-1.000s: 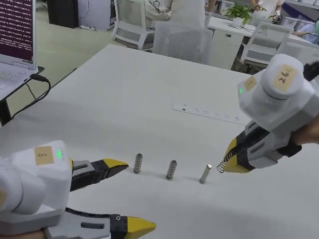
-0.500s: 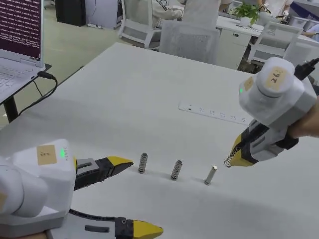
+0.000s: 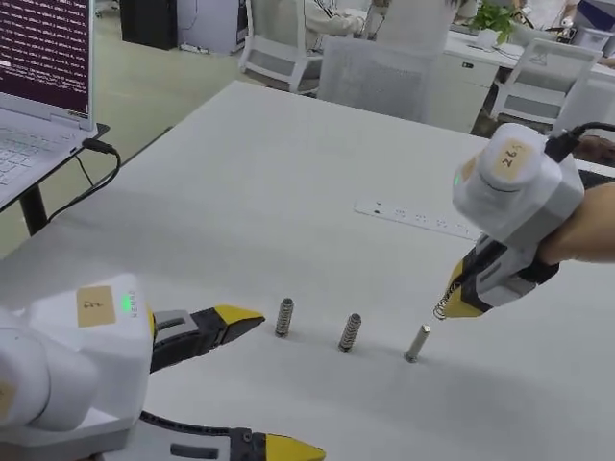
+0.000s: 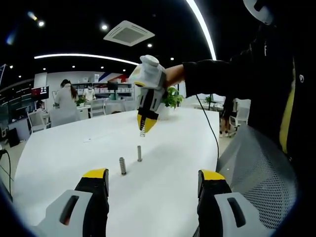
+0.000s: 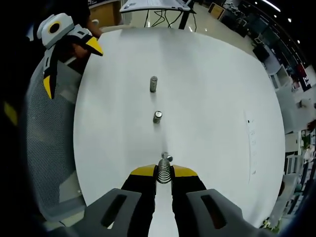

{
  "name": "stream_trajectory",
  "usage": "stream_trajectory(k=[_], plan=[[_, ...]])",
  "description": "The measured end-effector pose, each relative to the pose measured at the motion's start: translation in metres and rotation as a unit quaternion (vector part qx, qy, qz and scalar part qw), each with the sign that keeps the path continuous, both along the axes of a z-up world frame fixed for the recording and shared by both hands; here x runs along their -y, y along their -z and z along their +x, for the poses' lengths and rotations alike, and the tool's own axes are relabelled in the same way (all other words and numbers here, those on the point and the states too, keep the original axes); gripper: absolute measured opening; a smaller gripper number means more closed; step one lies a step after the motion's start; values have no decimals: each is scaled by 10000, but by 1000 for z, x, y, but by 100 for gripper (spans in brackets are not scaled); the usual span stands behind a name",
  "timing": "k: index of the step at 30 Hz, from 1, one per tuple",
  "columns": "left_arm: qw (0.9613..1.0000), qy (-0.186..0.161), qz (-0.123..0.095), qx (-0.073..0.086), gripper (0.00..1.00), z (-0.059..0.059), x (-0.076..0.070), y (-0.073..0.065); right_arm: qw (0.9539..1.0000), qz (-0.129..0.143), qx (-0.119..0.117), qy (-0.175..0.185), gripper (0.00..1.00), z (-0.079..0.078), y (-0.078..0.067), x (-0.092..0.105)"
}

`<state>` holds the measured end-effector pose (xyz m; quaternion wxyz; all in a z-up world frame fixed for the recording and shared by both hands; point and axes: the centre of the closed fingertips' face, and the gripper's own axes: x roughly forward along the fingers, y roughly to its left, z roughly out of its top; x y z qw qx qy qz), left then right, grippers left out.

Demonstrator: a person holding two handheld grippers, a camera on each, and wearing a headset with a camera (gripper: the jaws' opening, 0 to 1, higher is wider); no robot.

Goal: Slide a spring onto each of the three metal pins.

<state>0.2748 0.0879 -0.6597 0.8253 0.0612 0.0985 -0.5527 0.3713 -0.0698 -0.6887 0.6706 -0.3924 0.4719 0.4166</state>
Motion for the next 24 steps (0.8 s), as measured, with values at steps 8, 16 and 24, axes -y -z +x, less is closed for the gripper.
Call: stream_trajectory(k=[8, 16, 24], plan=[[10000, -35, 21, 15, 70, 0, -1, 0, 9999, 24, -102, 79, 8, 6, 15, 4], [10000, -51, -5, 22, 70, 1, -1, -1, 9998, 31, -188, 74, 9, 9, 28, 1], [10000, -53, 34, 1, 70, 2, -1, 1, 9997, 17, -216, 129, 9, 11, 32, 4]])
